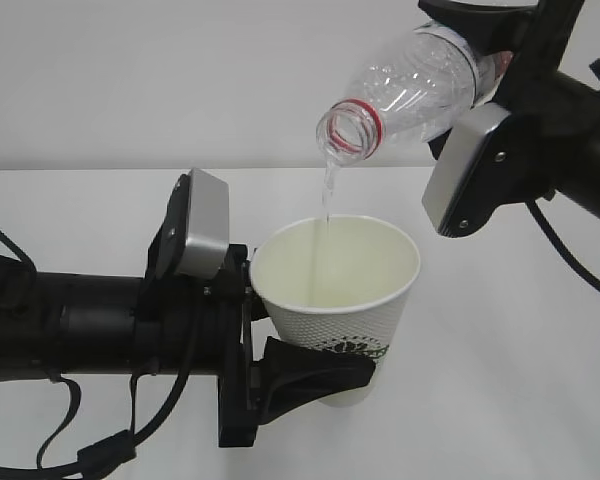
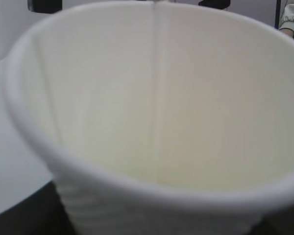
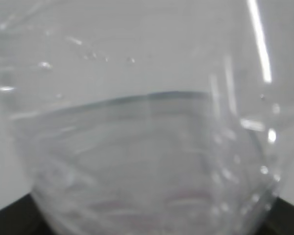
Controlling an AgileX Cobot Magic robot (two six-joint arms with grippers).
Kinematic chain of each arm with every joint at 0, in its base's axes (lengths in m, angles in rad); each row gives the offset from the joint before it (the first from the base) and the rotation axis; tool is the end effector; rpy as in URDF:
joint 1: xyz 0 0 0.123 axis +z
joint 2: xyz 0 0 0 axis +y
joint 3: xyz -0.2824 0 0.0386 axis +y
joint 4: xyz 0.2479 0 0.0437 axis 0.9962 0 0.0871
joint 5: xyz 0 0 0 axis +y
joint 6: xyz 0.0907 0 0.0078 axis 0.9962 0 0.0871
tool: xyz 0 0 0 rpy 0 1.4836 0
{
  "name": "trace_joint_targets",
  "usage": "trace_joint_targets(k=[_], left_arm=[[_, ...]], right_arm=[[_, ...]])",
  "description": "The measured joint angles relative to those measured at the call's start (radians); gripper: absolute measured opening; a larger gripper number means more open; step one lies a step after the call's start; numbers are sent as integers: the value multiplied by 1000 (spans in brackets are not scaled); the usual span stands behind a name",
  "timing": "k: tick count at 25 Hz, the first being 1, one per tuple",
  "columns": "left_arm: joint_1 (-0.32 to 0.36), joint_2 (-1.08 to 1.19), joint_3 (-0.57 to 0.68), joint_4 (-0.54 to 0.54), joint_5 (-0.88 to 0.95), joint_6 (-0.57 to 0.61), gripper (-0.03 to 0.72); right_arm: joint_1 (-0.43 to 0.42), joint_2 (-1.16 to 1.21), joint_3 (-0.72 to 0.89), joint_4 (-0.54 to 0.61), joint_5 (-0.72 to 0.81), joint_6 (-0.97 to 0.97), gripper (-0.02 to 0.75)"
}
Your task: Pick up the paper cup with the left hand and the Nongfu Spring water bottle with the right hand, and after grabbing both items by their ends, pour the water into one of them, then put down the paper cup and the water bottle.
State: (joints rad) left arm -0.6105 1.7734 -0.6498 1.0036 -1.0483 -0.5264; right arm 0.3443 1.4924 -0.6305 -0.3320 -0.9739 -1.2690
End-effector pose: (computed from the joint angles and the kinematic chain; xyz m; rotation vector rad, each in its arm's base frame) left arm 0.2084 -0.2270 0.1696 1.2080 1.4675 -1.0800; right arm 0.2716 0.1234 0.2628 -1.2632 0.7008 -0.7321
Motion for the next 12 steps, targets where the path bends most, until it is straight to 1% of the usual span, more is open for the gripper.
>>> trace_joint_targets(k=[12], left_arm=[[0,0,0,0,0,0,524]], right_arm=[[0,0,0,1,-1,-3,513]])
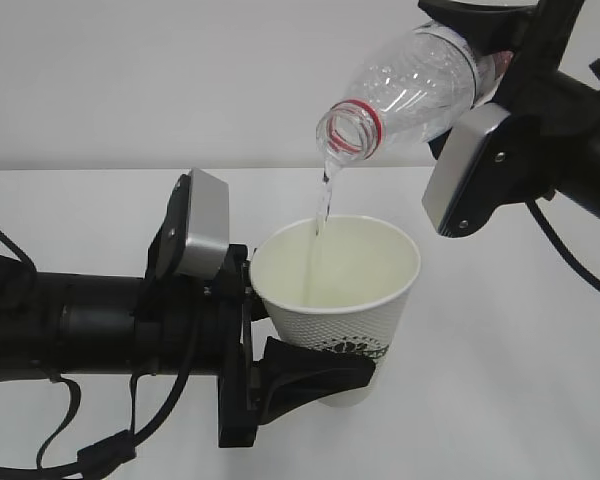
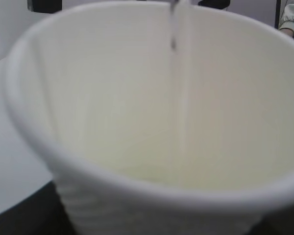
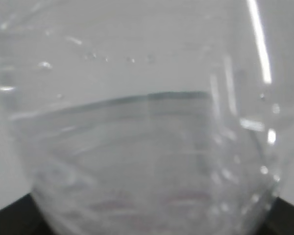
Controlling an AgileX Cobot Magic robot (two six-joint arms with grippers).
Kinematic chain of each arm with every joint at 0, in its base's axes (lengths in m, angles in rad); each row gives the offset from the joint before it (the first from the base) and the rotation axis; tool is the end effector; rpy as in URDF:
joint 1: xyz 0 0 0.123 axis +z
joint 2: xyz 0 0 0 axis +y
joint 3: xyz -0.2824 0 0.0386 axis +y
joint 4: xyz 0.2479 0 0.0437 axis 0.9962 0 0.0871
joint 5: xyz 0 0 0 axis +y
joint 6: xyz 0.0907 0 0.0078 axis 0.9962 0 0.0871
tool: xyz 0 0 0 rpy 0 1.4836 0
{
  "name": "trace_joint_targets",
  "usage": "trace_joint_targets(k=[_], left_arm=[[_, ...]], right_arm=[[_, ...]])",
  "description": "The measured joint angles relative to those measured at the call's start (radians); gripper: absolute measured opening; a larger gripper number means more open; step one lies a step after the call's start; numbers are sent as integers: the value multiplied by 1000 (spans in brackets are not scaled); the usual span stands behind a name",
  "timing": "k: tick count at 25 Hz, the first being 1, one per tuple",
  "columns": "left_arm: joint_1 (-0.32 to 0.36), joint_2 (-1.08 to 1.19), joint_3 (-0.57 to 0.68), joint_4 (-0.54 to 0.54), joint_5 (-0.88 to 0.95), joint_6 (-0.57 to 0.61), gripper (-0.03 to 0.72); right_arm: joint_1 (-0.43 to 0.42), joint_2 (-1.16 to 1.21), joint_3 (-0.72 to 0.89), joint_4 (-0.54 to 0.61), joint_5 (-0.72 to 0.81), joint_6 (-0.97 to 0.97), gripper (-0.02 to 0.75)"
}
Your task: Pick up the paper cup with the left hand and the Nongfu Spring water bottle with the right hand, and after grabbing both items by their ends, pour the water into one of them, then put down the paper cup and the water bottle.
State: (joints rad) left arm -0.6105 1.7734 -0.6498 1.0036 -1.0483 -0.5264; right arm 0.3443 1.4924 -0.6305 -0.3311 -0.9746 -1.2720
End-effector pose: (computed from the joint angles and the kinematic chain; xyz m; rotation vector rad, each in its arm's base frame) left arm 0.2084 -0.2270 0.1696 1.2080 1.4675 -1.0800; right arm 0.2716 0.1234 0.2629 -1.2633 0.6993 -0.7347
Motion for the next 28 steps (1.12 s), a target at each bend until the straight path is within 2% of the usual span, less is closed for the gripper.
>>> trace_joint_targets(k=[28], left_arm=[[0,0,0,0,19,0,519]], right_arm=[[0,0,0,0,-6,-2,513]])
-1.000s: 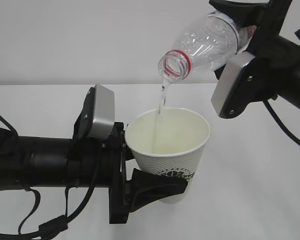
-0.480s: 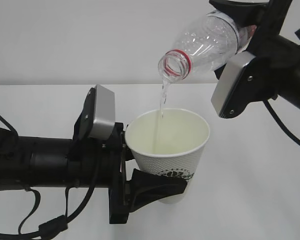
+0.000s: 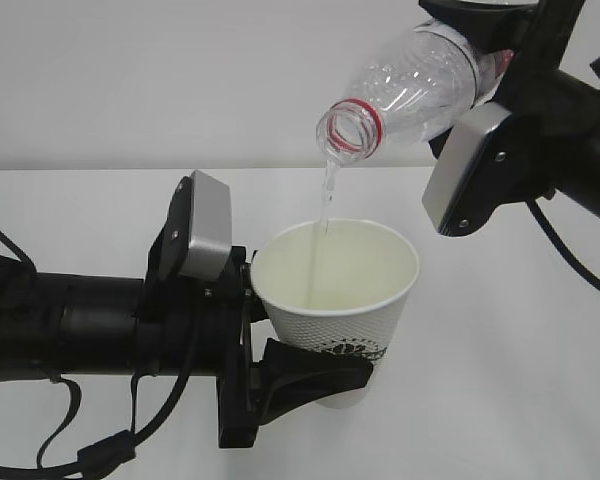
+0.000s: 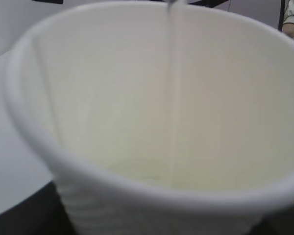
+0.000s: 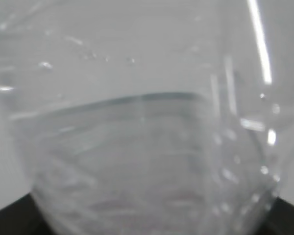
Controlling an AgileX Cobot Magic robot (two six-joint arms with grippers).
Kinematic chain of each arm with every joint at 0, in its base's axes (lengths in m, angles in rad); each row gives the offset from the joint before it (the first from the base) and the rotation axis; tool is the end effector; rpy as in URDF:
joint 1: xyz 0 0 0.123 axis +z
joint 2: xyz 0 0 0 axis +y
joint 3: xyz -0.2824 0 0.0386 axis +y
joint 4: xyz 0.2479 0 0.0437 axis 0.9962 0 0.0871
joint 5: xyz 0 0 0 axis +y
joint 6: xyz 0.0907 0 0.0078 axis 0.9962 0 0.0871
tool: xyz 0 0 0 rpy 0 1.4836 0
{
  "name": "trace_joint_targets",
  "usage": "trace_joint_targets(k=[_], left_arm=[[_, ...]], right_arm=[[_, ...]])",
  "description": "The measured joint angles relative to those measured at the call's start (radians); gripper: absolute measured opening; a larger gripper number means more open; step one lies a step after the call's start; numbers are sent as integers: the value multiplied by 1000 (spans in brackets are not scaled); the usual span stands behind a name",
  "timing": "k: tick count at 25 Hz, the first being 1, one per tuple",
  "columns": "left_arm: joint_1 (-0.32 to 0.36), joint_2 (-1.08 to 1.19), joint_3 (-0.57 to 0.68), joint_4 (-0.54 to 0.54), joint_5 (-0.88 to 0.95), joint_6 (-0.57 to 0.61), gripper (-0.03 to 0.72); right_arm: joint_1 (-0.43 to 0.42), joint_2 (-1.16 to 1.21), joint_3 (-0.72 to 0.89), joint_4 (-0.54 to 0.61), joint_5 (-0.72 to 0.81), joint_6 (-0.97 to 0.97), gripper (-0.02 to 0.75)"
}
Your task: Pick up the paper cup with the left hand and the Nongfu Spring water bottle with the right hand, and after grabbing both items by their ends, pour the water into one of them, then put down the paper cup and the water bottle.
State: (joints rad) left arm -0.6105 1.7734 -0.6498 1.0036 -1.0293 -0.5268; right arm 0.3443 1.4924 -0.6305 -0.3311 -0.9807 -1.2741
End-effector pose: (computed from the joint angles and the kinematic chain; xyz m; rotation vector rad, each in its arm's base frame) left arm 0.2091 -0.2266 0.1681 1.2126 1.4839 -1.0645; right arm 0.2715 0.1234 0.2634 -1.2594 0.6941 -0.7368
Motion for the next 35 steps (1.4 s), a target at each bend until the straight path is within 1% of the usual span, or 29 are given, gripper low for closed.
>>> trace_joint_targets(k=[35], left_arm=[[0,0,0,2,1,0,519]], right_arm=[[0,0,0,0,-54,-4,513]])
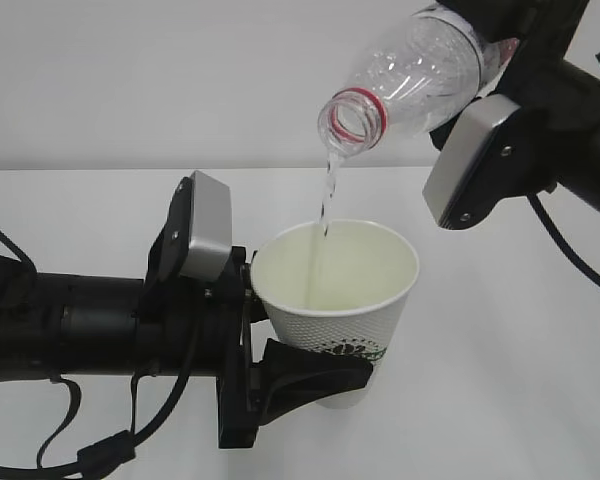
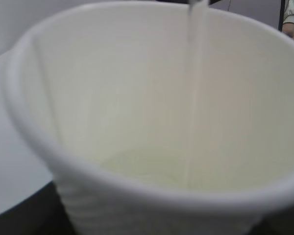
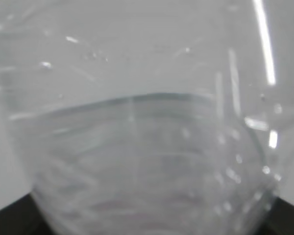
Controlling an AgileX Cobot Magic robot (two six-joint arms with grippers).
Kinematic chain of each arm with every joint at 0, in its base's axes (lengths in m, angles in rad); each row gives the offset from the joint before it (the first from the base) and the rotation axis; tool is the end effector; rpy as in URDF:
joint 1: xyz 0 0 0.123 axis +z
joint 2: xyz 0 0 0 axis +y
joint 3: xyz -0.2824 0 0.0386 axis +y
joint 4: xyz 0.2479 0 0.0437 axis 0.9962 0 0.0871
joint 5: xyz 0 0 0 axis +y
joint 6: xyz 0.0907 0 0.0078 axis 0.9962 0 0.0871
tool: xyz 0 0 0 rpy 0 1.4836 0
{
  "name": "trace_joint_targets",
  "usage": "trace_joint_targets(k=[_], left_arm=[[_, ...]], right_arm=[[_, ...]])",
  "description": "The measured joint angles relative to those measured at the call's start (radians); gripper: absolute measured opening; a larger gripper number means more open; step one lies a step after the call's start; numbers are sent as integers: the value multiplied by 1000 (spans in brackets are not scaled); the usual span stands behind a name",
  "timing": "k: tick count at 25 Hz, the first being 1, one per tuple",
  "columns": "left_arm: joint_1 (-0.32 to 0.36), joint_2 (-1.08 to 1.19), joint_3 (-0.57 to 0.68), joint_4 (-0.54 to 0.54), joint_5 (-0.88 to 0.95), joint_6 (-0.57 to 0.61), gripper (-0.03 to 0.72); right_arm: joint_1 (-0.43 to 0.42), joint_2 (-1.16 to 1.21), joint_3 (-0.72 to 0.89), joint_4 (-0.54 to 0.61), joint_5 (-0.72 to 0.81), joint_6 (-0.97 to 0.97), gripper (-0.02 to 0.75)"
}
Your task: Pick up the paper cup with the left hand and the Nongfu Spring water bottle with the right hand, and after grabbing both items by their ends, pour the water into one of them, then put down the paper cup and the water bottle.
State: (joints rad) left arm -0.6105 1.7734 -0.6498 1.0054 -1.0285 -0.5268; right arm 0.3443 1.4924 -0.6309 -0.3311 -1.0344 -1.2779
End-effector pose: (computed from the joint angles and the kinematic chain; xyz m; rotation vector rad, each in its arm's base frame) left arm 0.2090 -0.2265 0.1680 1.2148 1.4840 -1.0640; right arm 0.2701 0.1238 0.2682 -1.2185 0.6561 -0.7430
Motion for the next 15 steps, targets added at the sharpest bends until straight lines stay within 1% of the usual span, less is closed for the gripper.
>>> trace_joint_targets(k=[15], left_arm=[[0,0,0,2,2,0,517]], right_arm=[[0,0,-2,0,-11,0,500]])
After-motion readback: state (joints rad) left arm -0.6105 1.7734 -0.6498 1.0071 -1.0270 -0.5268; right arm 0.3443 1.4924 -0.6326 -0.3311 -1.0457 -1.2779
